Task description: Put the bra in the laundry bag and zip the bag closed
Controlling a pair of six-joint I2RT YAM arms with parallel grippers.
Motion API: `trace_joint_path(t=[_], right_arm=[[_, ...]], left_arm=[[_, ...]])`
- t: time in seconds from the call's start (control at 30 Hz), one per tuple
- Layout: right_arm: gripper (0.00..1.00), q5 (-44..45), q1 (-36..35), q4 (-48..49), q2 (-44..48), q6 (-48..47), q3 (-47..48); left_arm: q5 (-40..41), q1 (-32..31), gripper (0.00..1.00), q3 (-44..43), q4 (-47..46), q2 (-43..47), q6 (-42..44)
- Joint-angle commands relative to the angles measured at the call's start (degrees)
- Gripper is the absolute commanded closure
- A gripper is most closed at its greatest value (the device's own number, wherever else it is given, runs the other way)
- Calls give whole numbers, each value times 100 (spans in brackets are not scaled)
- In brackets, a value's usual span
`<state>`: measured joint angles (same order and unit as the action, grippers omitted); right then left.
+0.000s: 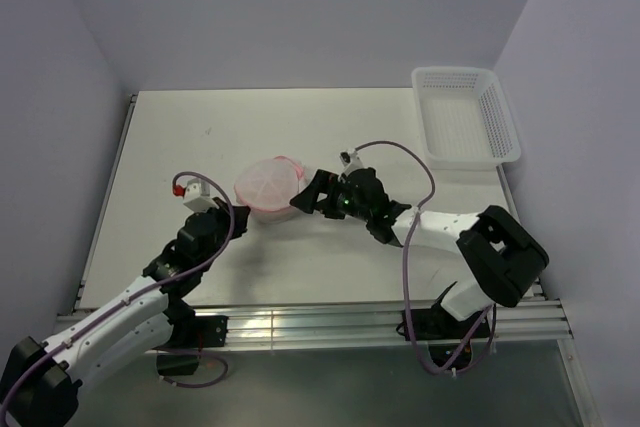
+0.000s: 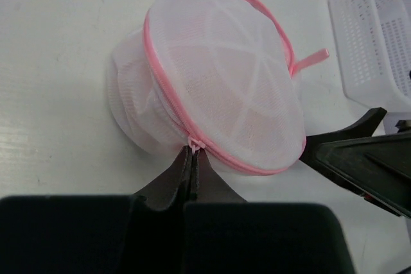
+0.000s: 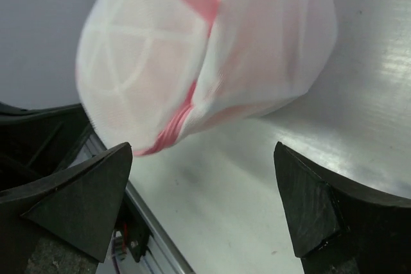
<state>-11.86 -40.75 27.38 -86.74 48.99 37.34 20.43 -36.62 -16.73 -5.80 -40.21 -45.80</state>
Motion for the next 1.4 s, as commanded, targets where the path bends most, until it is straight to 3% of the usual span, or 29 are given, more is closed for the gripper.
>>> trace_joint_path(t=[0.0, 0.17, 0.33, 0.37, 0.4, 0.5, 0.57, 0.6, 0.7, 0.8, 0.87, 1.0, 1.37], right_arm=[[1, 561, -310, 188, 561, 241, -218], [1, 816, -1144, 663, 509, 672, -245], [6, 957, -1233, 988, 123, 1016, -166], [11, 992, -1233, 1032, 96, 1042, -166], [22, 1062, -1225, 1050, 61, 1068, -166], [25, 1168, -1198, 980, 17, 1016, -69], [31, 1212, -1163, 980, -36, 1007, 27], [43, 1317, -1146, 980, -80, 1024, 45], [49, 1414, -1093, 1006, -167, 1016, 98], [69, 1388, -1049, 1033, -238, 1016, 124], [75, 1414, -1014, 1033, -247, 1007, 98], [99, 1440, -908, 1094, -160, 972, -34], [100, 975, -311, 1094, 306, 717, -429]], left_arm=[[93, -169, 100, 152, -78, 57, -631], [918, -1126, 100, 118, -597, -513, -1167], [683, -1400, 100, 65, -1229, -980, -1238], [691, -1418, 100, 47, -1230, -998, -1230], [691, -1435, 100, 47, -1222, -1007, -1212], [595, -1444, 100, 91, -1221, -980, -1221], [559, -1453, 100, 109, -1187, -954, -1212], [550, -1453, 100, 126, -1178, -928, -1221], [541, -1453, 100, 170, -1160, -875, -1194], [568, -1453, 100, 170, -1073, -831, -1124], [603, -1453, 100, 161, -1011, -779, -1037], [699, -1453, 100, 135, -809, -542, -913], [1437, -1418, 100, 82, -26, -356, -509]])
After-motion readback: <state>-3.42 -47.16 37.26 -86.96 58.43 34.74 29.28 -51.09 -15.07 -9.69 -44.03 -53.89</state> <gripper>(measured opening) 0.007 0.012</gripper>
